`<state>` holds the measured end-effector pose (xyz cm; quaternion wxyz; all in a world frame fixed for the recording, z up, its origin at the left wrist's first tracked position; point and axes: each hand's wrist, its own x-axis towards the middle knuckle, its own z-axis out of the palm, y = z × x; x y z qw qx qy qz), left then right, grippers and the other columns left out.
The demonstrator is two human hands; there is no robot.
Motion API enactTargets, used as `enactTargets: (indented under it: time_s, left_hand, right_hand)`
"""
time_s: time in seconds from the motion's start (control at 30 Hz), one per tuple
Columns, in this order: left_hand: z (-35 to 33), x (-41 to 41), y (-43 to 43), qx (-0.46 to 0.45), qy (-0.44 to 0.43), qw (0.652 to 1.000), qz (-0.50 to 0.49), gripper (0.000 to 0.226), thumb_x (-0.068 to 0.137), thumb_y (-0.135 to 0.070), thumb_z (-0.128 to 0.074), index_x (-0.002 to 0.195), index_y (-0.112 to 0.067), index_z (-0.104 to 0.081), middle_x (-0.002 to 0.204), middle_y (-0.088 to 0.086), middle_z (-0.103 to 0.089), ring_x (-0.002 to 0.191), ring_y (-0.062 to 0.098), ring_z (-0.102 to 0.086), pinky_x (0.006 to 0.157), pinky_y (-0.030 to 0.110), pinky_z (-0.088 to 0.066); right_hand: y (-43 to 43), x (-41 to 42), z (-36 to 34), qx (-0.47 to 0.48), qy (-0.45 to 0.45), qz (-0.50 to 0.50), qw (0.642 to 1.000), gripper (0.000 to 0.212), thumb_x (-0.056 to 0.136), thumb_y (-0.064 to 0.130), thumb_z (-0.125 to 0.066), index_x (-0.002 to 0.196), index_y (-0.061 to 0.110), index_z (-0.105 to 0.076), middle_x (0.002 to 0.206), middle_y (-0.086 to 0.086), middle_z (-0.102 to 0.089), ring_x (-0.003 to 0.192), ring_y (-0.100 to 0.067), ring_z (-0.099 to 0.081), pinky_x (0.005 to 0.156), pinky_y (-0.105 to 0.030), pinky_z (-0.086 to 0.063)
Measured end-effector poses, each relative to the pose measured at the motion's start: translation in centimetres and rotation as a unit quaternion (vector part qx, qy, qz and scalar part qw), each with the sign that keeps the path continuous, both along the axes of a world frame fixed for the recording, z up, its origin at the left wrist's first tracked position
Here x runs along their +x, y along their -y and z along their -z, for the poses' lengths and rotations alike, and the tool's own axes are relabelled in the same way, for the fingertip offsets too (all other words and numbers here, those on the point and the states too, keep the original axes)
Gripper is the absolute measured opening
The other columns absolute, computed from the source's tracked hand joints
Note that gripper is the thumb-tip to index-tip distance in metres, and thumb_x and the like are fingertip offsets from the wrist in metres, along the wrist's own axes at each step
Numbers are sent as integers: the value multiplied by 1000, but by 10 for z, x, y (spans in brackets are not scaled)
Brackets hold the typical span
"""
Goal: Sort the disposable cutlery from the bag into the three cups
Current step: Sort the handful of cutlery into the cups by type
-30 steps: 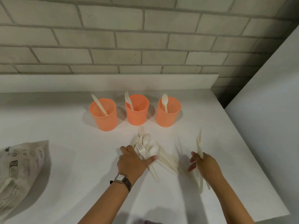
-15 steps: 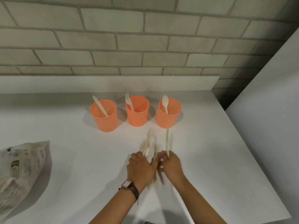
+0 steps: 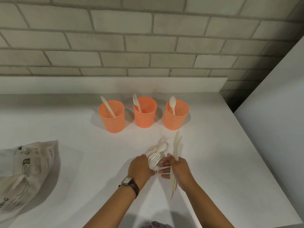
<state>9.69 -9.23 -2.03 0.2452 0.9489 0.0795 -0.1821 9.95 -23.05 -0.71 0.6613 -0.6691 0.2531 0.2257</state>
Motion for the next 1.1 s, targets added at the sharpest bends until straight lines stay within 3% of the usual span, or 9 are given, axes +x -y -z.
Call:
enactTargets:
  time_s: [0.2, 0.37, 0.53, 0.63, 0.73, 0.83, 0.9, 1.0, 1.1]
  left_hand:
    - [4, -7, -1, 38, 71, 997, 1, 35, 82, -37, -60, 104, -10, -55, 106, 4, -64, 97, 20, -61, 69, 22, -36]
    - [5, -11, -2, 55, 104, 993, 31, 31, 84, -32, -56, 106, -11, -54, 108, 4, -62, 99, 19, -59, 70, 20, -32]
    - [5, -14, -3, 59, 131, 988, 48, 31, 85, -28, -54, 112, -14, -51, 106, 2, -65, 97, 19, -62, 70, 20, -36]
    - [0, -14, -17, -14, 113, 994, 7, 35, 82, -29, -59, 113, -14, -53, 101, 1, -65, 91, 18, -62, 71, 21, -41]
    - [-14, -16, -40, -147, 90, 984, -51, 30, 78, -22, -66, 104, -16, -54, 89, -6, -60, 79, 13, -57, 63, 20, -42]
    - [-34, -20, -59, -292, 83, 945, -117, 19, 76, -9, -65, 93, -7, -58, 77, 1, -64, 69, 13, -59, 61, 22, -46]
    - [-46, -24, -70, -353, 109, 913, -171, 19, 73, -14, -64, 88, -4, -60, 68, 3, -65, 63, 12, -60, 60, 22, -46]
    - [-56, -30, -83, -410, 140, 873, -224, 10, 81, -10, -63, 88, -3, -61, 68, 5, -65, 60, 9, -61, 58, 19, -46]
    - [-63, -35, -96, -435, 163, 849, -252, 2, 86, -6, -60, 86, -8, -61, 62, 1, -64, 56, 5, -61, 56, 20, -46]
  right_hand:
    - [20, -3, -17, 20, 45, 44, 998, 31, 95, 23, -51, 92, -4, -65, 63, -10, -54, 40, -18, -45, 40, -26, -42]
    - [26, -5, -24, 43, 47, 47, 997, 24, 92, 26, -55, 98, 4, -62, 61, -4, -45, 41, -11, -30, 39, -21, -25]
    - [27, -8, -32, 71, 50, 17, 996, 17, 92, 22, -55, 103, 10, -54, 67, -4, -46, 44, -12, -30, 42, -22, -25]
    - [27, -12, -37, 122, 56, 3, 991, 22, 94, 10, -46, 114, 14, -51, 76, -7, -49, 52, -15, -36, 49, -26, -30]
    - [28, -15, -42, 136, 78, -18, 987, 25, 96, 7, -39, 115, 12, -54, 76, -7, -52, 55, -15, -39, 51, -27, -33]
    - [23, -16, -47, 148, 104, -51, 982, 24, 100, 12, -34, 112, 7, -54, 72, -7, -51, 53, -16, -41, 52, -27, -36]
    - [14, -14, -51, 147, 135, -68, 977, 21, 101, 15, -31, 108, 8, -50, 70, -8, -54, 54, -19, -46, 57, -29, -40]
    - [-8, -6, -58, 52, 213, -121, 968, 18, 102, 22, -29, 104, 15, -46, 74, -3, -64, 70, -15, -54, 69, -24, -42]
    - [-36, 13, -69, -35, 288, -179, 940, 19, 101, 30, -29, 102, 21, -45, 78, 4, -64, 73, 2, -51, 66, -14, -38]
